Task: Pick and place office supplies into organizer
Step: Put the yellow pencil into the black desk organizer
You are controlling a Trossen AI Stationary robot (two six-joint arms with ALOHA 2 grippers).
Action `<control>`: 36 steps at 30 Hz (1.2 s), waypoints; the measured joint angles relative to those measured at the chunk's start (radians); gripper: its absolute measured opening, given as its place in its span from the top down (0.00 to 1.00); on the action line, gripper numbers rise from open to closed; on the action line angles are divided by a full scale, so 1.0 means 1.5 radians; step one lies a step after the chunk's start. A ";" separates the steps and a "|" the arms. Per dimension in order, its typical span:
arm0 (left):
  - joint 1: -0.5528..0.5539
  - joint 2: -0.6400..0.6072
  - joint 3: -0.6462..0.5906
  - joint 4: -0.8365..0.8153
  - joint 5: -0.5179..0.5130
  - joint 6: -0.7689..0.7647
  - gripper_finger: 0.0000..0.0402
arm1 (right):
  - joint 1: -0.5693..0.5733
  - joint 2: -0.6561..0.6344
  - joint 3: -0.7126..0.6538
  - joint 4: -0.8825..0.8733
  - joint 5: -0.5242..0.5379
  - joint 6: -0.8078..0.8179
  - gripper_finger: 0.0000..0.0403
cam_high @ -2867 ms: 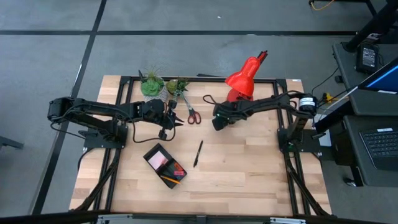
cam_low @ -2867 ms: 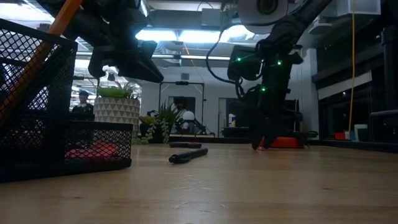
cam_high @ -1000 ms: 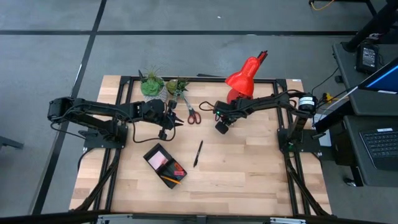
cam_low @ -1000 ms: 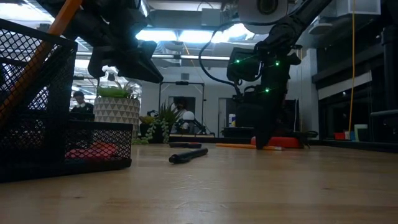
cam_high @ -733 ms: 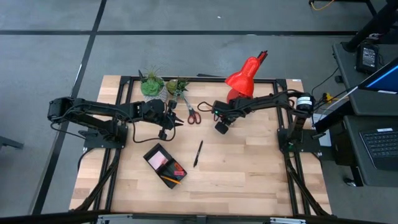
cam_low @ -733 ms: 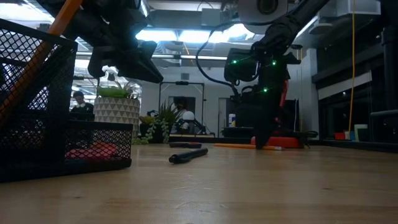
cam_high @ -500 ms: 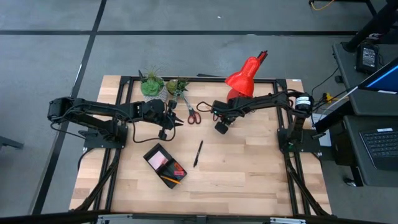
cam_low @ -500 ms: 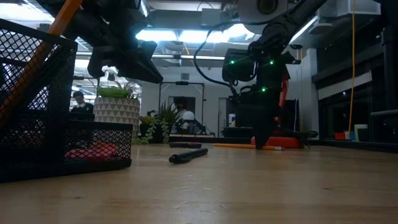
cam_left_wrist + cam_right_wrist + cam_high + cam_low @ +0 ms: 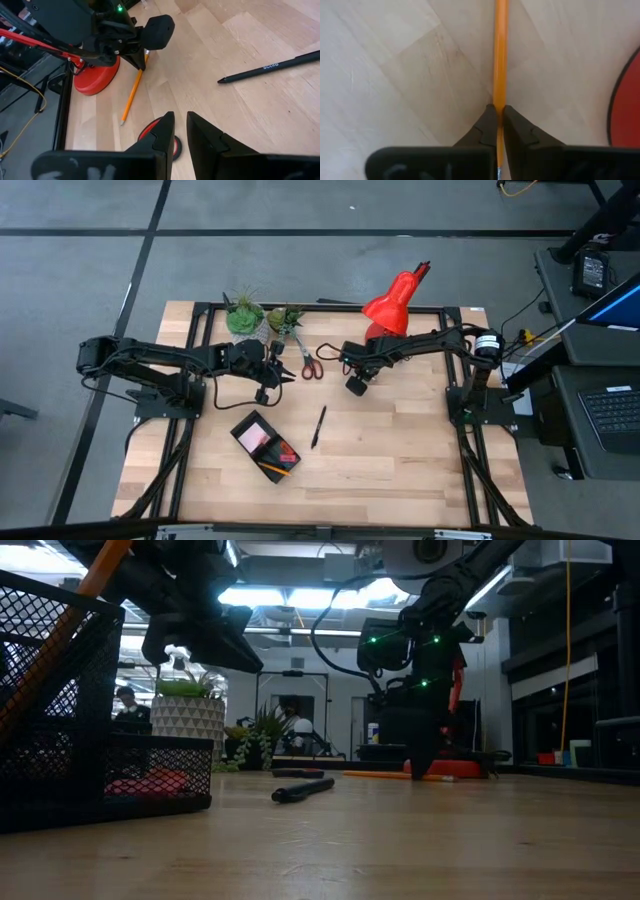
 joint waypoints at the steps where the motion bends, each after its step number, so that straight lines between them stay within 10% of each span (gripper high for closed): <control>1: 0.000 0.000 0.000 0.000 0.000 0.000 0.89 | 0.000 0.000 0.000 0.000 0.000 0.000 0.97; 36: 0.000 0.000 0.000 0.041 0.008 -0.030 0.90 | 0.080 -0.112 0.000 0.023 0.053 0.033 0.94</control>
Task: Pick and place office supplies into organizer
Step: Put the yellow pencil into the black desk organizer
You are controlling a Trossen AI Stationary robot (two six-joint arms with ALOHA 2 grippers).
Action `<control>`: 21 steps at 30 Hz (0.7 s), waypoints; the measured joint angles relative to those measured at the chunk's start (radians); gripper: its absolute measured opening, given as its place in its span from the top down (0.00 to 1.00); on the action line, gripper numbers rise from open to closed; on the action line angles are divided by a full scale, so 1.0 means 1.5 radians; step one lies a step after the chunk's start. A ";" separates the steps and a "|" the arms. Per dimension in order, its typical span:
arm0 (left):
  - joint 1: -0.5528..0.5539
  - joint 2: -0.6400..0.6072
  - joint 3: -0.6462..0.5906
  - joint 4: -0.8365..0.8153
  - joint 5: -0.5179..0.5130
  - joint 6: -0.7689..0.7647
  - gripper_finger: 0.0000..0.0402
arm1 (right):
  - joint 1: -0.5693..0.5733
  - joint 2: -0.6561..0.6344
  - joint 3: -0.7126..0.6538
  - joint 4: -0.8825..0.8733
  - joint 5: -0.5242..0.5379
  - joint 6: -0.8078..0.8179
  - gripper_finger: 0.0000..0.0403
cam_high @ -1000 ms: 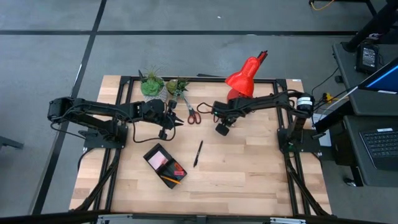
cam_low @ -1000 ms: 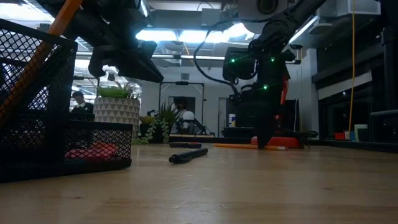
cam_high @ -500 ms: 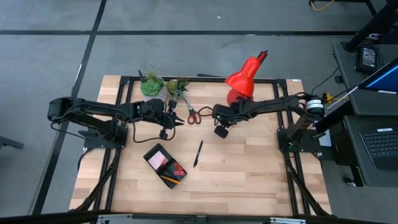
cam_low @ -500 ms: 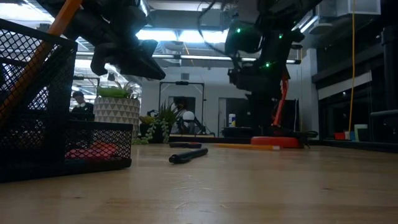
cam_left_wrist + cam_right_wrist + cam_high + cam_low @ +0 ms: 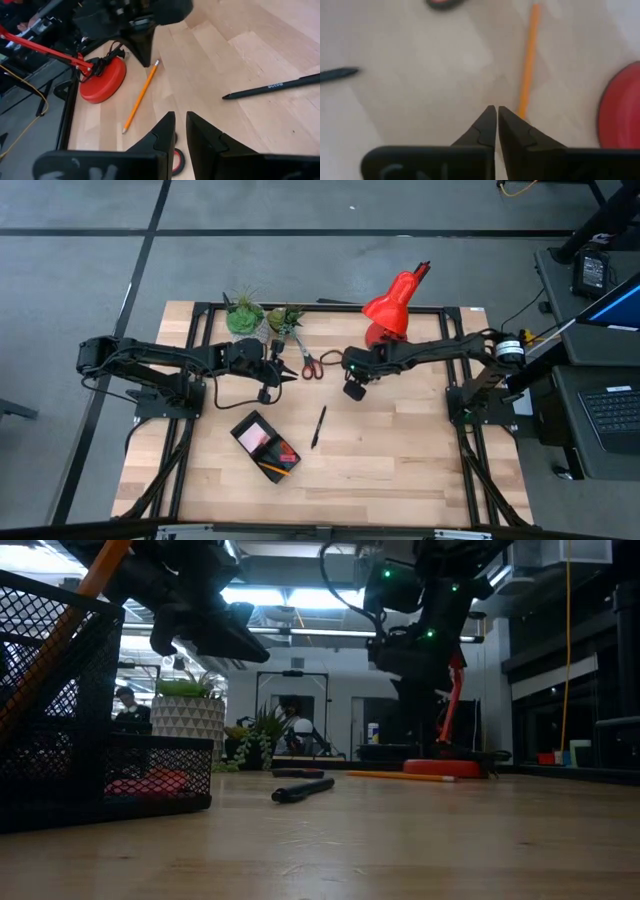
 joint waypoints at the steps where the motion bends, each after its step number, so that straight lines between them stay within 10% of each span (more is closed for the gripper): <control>1: 0.000 0.000 0.000 0.000 0.000 0.000 0.90 | -0.005 0.000 0.000 0.001 0.000 -0.002 0.94; 21: 0.000 0.000 0.000 -0.001 0.000 -0.010 0.91 | -0.066 0.043 0.000 0.079 -0.041 -0.038 0.70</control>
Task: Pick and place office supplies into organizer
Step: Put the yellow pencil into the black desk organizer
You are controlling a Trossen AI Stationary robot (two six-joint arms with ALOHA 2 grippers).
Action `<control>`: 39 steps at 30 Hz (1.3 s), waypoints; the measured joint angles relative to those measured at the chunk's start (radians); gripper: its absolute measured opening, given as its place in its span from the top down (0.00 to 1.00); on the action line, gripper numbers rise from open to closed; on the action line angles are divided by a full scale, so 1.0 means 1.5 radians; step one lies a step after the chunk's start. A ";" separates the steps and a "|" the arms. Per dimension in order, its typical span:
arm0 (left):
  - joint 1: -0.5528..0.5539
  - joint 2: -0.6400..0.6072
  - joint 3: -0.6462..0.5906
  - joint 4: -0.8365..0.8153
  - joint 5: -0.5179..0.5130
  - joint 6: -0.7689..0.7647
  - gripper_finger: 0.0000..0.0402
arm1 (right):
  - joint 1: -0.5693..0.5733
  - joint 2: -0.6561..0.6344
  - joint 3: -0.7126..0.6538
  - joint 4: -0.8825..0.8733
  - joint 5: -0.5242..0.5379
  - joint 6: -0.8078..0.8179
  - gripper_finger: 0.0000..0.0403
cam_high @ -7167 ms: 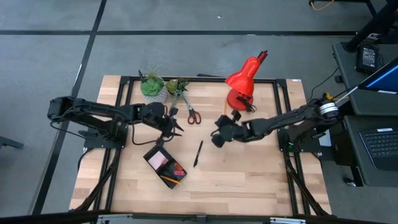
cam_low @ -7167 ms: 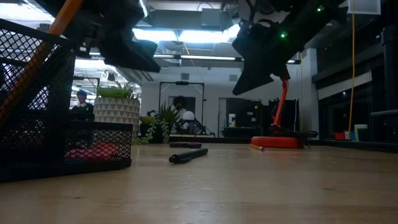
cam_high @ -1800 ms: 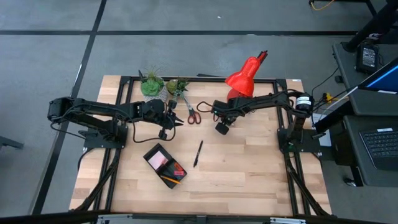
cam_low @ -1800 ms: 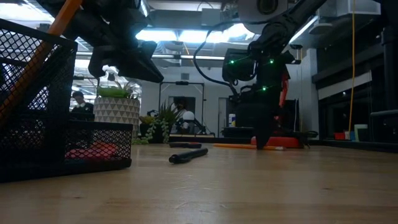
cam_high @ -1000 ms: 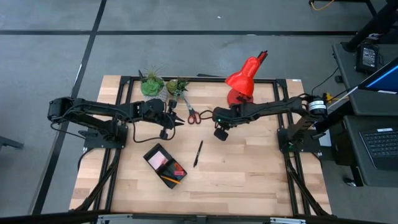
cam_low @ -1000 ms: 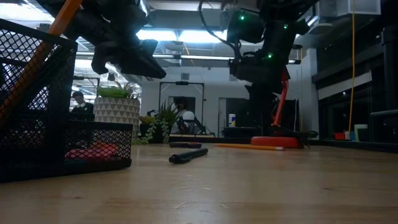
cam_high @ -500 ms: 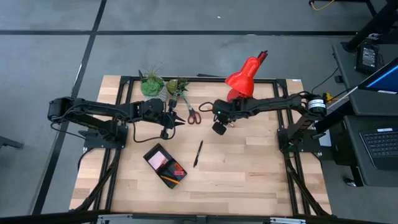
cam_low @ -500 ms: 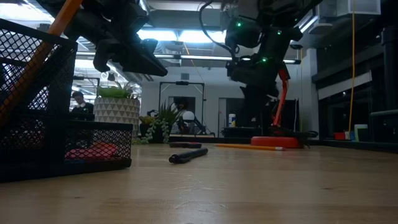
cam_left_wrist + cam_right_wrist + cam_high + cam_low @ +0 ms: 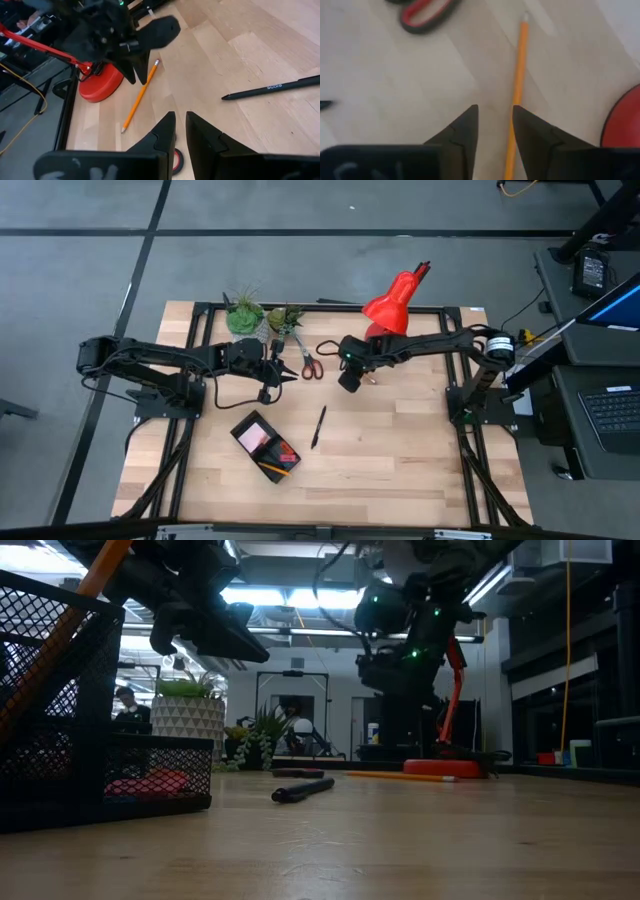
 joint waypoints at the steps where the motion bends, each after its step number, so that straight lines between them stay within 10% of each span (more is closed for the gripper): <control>1: 0.000 0.000 0.000 0.000 0.000 0.000 0.91 | -0.004 0.005 0.000 0.000 0.000 0.000 0.68; 39: 0.000 0.000 0.000 0.000 0.000 -0.025 0.91 | -0.033 0.094 0.003 0.001 -0.034 -0.056 0.63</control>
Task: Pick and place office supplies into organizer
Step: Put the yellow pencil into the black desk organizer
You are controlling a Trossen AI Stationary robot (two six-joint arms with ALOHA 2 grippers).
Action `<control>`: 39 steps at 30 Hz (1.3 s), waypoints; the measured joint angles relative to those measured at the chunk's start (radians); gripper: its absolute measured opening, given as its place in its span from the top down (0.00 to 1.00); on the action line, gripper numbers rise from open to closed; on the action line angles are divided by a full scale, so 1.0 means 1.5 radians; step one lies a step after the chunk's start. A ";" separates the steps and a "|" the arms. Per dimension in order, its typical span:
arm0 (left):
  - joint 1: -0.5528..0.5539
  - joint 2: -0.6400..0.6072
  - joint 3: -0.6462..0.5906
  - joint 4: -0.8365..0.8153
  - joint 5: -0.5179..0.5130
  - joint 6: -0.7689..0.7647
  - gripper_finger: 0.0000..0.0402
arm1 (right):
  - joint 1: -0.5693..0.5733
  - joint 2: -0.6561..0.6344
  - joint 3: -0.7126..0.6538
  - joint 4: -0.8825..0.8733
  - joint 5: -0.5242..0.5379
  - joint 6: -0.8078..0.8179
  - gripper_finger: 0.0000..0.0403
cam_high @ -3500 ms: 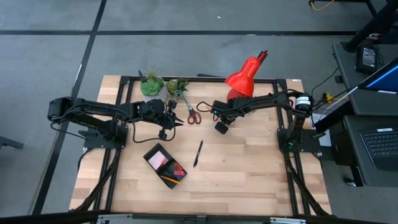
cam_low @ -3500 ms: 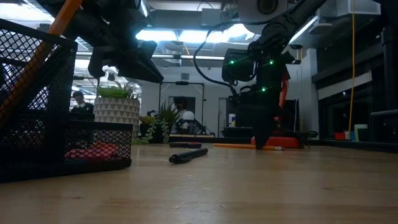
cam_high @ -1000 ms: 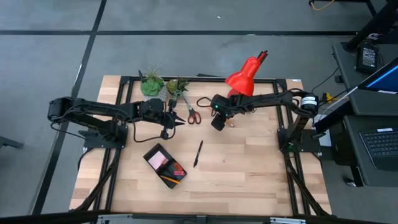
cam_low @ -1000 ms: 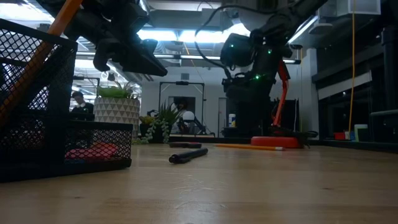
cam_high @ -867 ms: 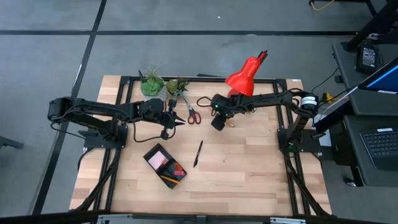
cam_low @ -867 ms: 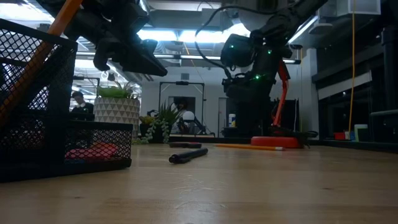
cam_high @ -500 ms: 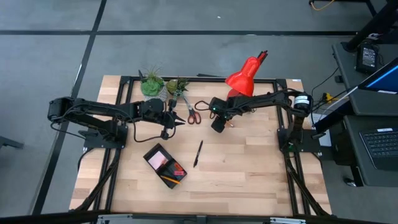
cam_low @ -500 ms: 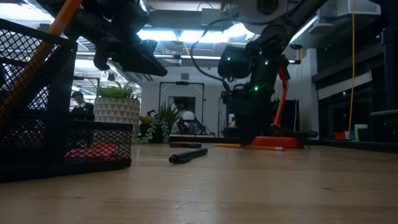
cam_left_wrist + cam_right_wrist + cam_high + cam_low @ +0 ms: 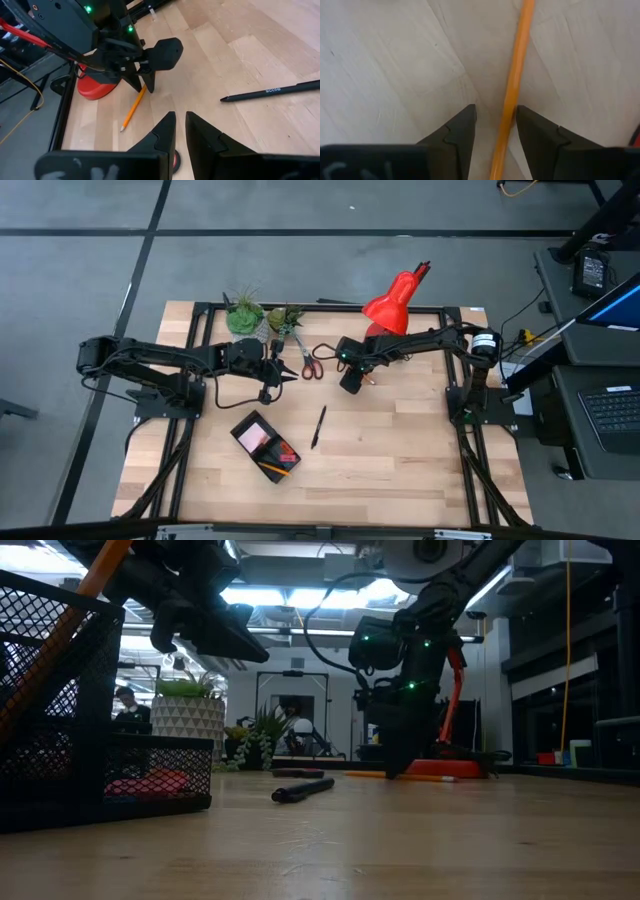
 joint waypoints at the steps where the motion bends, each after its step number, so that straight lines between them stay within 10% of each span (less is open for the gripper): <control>1: 0.000 0.000 0.000 0.000 0.000 0.000 0.91 | 0.000 0.000 0.000 -0.002 0.000 -0.009 0.63; 22: 0.000 0.000 0.000 0.006 0.000 -0.011 0.92 | -0.031 0.002 -0.002 -0.008 -0.027 -0.028 0.64; 39: 0.000 0.000 0.000 0.005 0.000 -0.011 0.92 | -0.032 0.002 -0.002 -0.009 -0.013 -0.029 0.87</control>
